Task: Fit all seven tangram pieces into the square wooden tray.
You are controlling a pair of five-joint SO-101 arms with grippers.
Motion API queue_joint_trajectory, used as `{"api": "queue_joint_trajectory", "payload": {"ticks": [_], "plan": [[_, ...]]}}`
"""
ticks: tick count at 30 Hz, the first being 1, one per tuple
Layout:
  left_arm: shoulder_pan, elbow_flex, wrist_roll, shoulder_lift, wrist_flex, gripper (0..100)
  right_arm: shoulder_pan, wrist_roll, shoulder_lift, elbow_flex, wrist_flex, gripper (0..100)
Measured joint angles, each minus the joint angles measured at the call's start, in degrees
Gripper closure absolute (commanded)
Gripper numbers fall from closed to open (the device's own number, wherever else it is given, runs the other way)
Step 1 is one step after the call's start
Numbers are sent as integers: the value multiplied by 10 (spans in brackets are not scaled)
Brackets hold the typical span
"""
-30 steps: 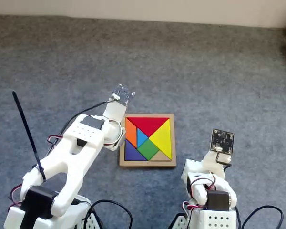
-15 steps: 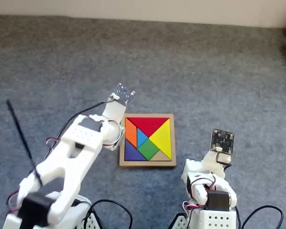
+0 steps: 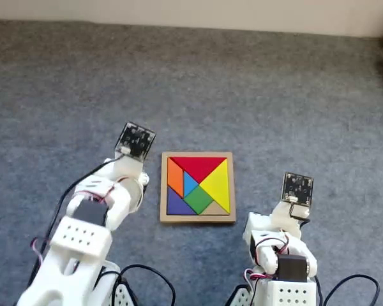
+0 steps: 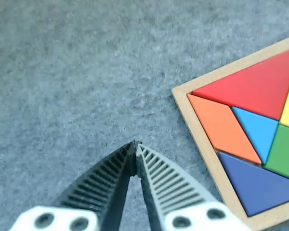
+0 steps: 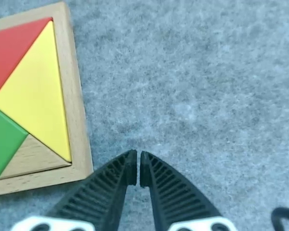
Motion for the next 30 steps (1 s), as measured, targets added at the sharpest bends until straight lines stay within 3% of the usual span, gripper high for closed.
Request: {"api": "queue_joint_trajectory", "payload": {"ticks": [23, 30], "plan": [[-61, 210, 0, -417, 0, 995, 0, 0, 0, 0, 0, 965], [-64, 218, -8, -446, 0, 995, 0, 0, 0, 0, 0, 965]]}}
